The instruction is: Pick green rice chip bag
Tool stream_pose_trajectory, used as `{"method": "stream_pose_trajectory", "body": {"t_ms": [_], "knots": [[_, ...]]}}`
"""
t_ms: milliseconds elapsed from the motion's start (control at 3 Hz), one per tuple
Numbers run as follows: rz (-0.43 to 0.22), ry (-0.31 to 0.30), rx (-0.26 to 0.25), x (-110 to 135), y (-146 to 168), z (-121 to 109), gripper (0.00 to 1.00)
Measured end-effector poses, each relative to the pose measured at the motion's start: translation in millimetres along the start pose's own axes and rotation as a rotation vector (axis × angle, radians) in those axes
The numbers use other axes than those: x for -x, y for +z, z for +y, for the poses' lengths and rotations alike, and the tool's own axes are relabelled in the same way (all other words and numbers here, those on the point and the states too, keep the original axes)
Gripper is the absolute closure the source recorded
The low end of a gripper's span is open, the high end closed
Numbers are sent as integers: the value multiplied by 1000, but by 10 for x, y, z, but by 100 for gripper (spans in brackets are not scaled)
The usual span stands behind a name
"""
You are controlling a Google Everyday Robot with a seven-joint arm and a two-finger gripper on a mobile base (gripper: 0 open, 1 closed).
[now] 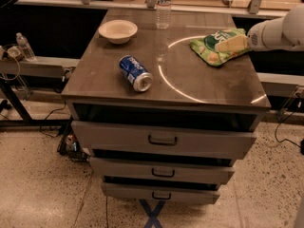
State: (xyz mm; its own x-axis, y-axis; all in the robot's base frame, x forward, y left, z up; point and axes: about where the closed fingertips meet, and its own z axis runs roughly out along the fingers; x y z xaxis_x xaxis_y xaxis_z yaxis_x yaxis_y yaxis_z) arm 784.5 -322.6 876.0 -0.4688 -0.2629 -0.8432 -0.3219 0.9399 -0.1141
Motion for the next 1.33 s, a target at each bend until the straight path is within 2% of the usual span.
{"method": "stream_pose_trajectory", "body": {"t_ms": [333,667,1000,1333], "knots": [[18,21,14,-49,187,-42,2],[12,33,37,44,326,-88,31],[-5,44,53,132,287,-73,62],[-9,65,88,117,180,89,86]]}}
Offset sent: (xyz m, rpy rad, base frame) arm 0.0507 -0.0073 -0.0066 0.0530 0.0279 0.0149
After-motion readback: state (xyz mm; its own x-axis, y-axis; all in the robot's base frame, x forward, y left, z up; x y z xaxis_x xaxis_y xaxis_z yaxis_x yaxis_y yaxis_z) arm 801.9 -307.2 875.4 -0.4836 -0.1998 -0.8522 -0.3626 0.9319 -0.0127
